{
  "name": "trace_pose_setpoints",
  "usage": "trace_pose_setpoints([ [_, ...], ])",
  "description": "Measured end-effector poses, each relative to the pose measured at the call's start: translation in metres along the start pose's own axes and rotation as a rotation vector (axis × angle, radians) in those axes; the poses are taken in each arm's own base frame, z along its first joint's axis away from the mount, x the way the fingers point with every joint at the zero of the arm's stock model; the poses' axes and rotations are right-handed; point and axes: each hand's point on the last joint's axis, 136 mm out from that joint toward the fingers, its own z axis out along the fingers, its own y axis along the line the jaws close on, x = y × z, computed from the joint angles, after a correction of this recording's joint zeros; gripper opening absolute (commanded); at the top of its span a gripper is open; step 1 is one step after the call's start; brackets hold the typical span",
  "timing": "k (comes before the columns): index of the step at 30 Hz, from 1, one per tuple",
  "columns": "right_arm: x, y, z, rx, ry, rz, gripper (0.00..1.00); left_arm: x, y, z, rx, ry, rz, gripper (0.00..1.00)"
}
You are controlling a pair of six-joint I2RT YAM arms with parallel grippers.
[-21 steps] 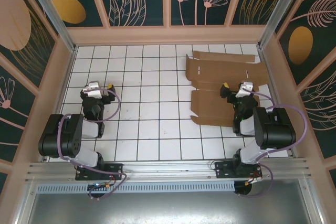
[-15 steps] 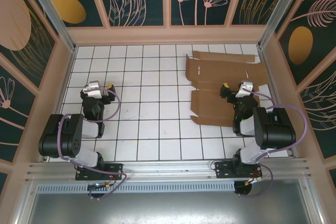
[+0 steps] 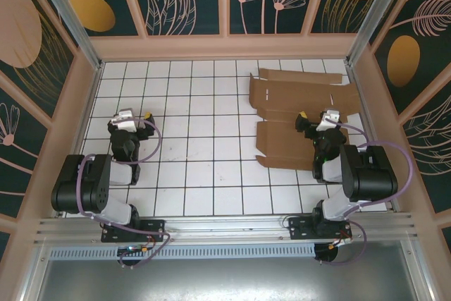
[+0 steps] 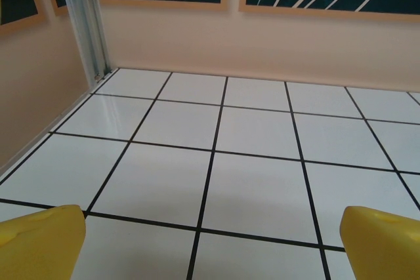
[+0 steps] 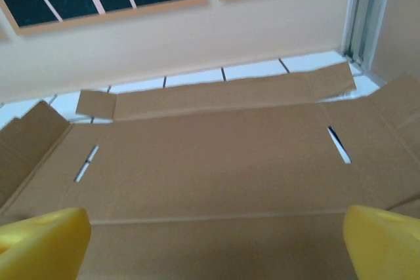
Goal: Fold the paper box
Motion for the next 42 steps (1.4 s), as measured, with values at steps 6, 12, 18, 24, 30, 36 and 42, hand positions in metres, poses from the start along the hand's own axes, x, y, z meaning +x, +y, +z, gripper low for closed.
trace_pose_setpoints([
  [6, -0.088, 0.056, 0.005, -0.067, -0.086, -0.058, 0.99, -0.086, -0.046, 0.001, 0.095, -0.113, 0.049, 0.99],
  [12, -0.199, 0.161, -0.041, -0.261, -0.15, 0.04, 0.99, -0.214, -0.15, -0.018, 0.321, -0.177, -0.029, 0.99],
  [18, -0.242, 0.177, -0.073, -0.311, 0.018, 0.144, 0.98, -0.226, -0.171, -0.01, 0.283, 0.094, -0.264, 0.99],
  [24, -0.138, 0.129, -0.037, -0.117, 0.379, 0.229, 0.99, -0.068, -0.182, 0.019, 0.191, 0.581, -0.339, 0.99],
  [30, 0.023, 0.084, -0.004, 0.117, 0.835, 0.251, 0.77, 0.033, -0.218, -0.014, 0.261, 0.886, -0.293, 0.86],
  [36, 0.075, 0.036, 0.007, 0.301, 1.003, 0.275, 0.59, 0.038, -0.258, -0.04, 0.404, 0.929, -0.257, 0.4],
  [42, 0.105, 0.032, 0.013, 0.333, 1.086, 0.262, 0.53, 0.039, -0.275, -0.048, 0.49, 0.947, -0.235, 0.0],
])
